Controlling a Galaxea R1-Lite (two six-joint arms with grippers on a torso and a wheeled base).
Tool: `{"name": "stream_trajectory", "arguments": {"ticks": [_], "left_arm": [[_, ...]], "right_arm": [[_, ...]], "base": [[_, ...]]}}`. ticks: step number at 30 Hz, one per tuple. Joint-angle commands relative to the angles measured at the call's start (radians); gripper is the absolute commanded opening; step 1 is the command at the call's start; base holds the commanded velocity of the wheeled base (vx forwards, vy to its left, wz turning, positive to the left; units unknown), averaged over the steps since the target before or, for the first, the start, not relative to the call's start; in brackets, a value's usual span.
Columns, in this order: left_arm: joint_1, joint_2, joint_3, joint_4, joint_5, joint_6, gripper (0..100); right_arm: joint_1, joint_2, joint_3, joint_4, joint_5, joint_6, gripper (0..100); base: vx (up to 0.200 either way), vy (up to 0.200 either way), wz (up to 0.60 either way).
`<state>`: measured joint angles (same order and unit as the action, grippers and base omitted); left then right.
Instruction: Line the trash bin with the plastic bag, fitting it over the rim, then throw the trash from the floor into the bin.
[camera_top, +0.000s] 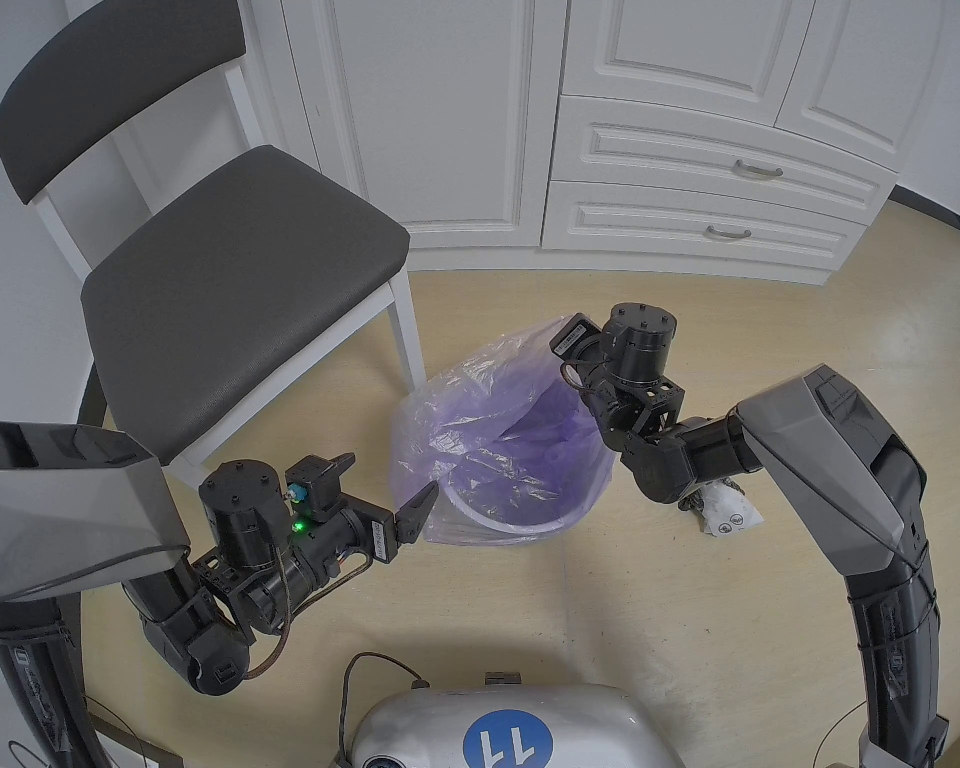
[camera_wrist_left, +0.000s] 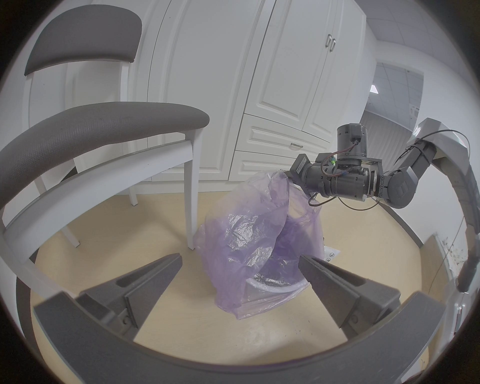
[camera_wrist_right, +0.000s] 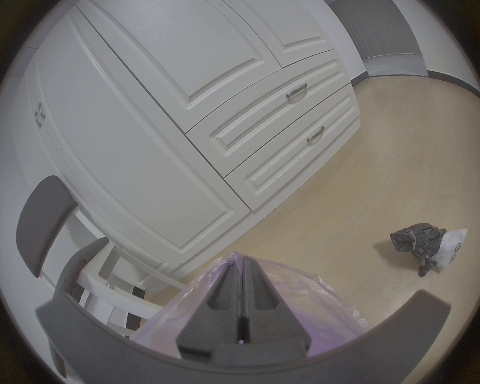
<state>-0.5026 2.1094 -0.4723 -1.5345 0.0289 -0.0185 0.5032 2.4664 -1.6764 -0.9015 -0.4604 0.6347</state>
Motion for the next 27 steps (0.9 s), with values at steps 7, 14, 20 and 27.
{"name": "stream_trajectory", "arguments": {"ticks": [7,14,20,27], "left_arm": [[0.007,-0.037,0.004,0.000,0.000,-0.003,100],[0.007,-0.051,0.008,0.000,0.000,-0.003,100],[0.007,-0.045,0.006,0.000,0.000,-0.003,100],[0.006,-0.038,0.011,0.000,-0.001,-0.003,100]], "right_arm": [[-0.003,0.060,-0.075,-0.005,-0.034,-0.010,0],[-0.005,0.063,-0.094,-0.004,-0.037,-0.009,0],[-0.005,0.068,-0.098,-0.005,-0.037,-0.010,0],[-0.006,0.048,-0.088,-0.005,-0.040,-0.015,100]], "base": [[0.000,0.000,0.00],[0.000,0.000,0.00],[0.000,0.000,0.00],[0.000,0.000,0.00]]}}
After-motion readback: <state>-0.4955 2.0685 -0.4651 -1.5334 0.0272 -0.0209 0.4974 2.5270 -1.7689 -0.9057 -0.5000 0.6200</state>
